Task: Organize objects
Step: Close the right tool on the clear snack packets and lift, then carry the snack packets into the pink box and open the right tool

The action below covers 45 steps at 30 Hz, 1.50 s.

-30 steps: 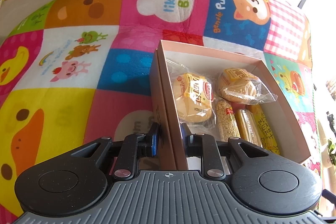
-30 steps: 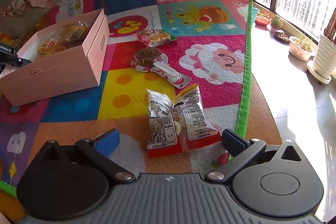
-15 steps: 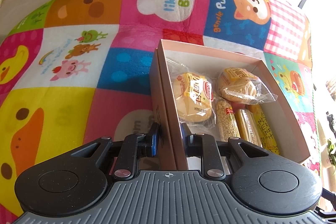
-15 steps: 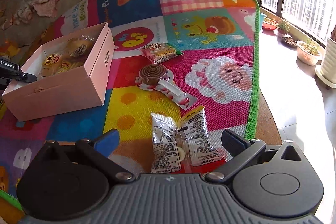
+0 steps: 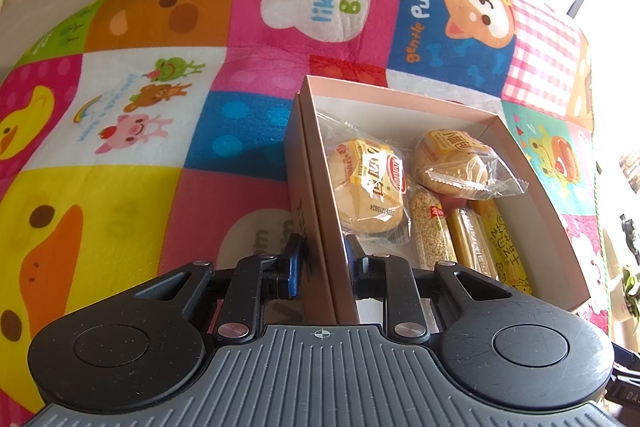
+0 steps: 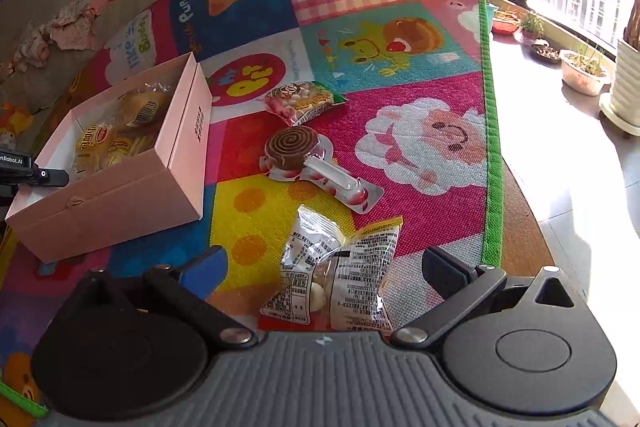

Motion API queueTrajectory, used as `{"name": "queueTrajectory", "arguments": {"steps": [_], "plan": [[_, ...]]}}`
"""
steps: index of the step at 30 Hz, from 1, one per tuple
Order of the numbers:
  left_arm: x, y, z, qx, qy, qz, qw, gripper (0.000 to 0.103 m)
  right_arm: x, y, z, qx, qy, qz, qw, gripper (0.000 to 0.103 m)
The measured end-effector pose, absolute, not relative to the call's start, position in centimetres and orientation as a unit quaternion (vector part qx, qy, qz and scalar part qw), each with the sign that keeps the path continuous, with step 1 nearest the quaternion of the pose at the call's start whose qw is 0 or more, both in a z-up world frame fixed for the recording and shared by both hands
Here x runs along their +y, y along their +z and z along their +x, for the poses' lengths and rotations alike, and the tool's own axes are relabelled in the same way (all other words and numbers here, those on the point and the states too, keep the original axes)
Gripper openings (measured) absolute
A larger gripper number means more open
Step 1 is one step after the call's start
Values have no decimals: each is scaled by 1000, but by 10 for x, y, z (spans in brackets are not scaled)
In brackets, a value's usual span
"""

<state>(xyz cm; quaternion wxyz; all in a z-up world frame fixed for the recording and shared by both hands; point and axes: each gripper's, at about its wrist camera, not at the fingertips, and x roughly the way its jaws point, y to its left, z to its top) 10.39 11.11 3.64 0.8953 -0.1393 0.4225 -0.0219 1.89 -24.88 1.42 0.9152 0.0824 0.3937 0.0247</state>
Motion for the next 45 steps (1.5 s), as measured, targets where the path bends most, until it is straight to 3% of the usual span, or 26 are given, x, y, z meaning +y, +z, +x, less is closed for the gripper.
{"name": "queueTrajectory", "arguments": {"steps": [4,6,10,13,15,25,35,45], "plan": [[111,37,104,423,-21,-138,895,25,-244,10,38,401,33,96,910,102],[111,36,103,423,-20,-137,896,25,-239,10,42,398,39,85,913,94],[110,36,104,424,-17,-135,895,25,-234,11,40,393,48,68,916,87],[109,36,103,423,-17,-135,896,25,-235,12,31,389,48,46,919,75],[110,35,103,424,-17,-136,895,25,-235,15,26,392,44,30,918,57],[108,26,106,433,-21,-128,892,24,-211,48,7,402,112,-14,909,55],[110,25,106,429,-26,-134,893,25,-146,139,39,316,233,12,920,55],[114,24,106,425,-31,-146,893,26,-73,105,108,368,246,10,896,55]]}}
